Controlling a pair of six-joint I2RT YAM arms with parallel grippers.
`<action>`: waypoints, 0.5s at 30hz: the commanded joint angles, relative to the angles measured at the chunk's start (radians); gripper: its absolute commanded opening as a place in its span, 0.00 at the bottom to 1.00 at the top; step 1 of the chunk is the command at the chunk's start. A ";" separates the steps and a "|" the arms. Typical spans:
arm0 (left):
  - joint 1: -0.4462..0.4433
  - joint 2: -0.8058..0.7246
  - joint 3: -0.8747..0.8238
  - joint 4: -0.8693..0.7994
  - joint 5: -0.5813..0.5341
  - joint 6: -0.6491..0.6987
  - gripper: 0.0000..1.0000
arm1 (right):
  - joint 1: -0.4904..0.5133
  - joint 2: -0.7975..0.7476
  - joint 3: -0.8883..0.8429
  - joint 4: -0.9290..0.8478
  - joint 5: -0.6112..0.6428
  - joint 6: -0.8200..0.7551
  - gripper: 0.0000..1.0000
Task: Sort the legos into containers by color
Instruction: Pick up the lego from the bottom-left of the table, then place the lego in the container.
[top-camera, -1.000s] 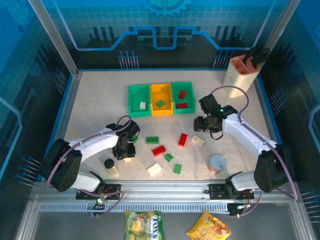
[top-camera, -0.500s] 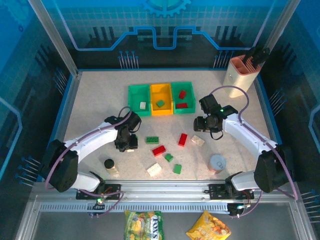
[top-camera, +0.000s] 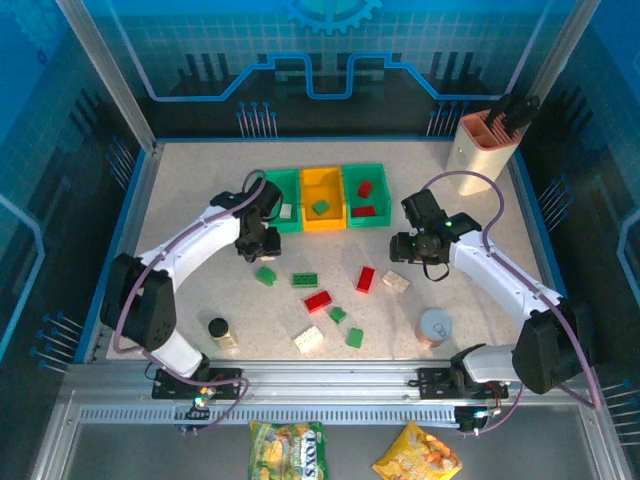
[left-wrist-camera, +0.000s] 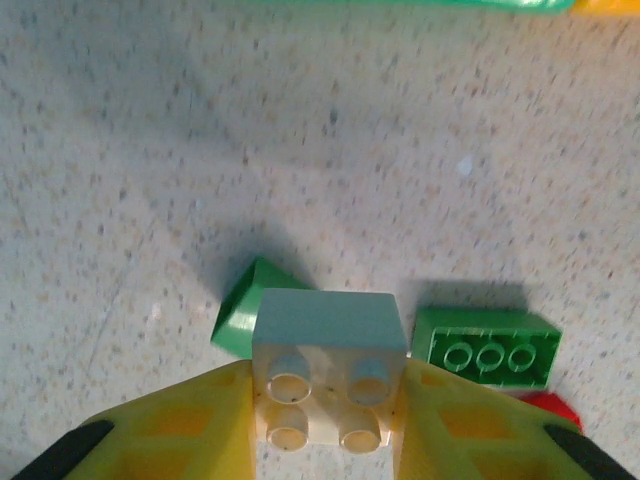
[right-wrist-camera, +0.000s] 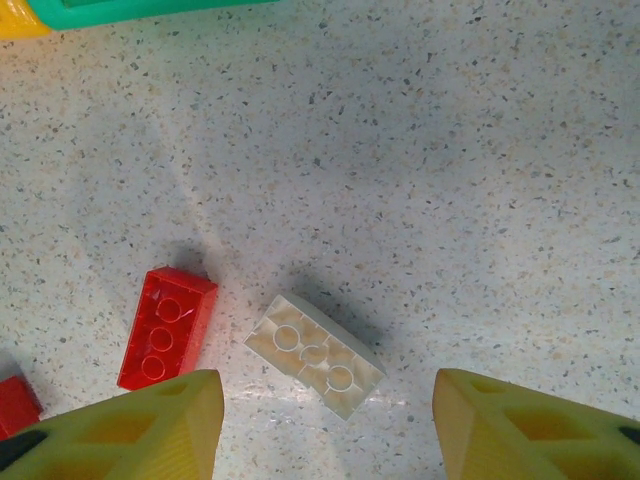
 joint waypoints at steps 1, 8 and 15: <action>0.024 0.052 0.084 -0.035 -0.012 0.073 0.34 | 0.005 -0.034 -0.014 -0.033 0.021 0.002 0.58; 0.062 0.175 0.247 -0.046 -0.023 0.133 0.34 | 0.003 -0.051 -0.018 -0.043 0.034 0.005 0.58; 0.079 0.333 0.457 -0.087 -0.066 0.194 0.34 | 0.002 -0.064 -0.016 -0.054 0.042 0.004 0.58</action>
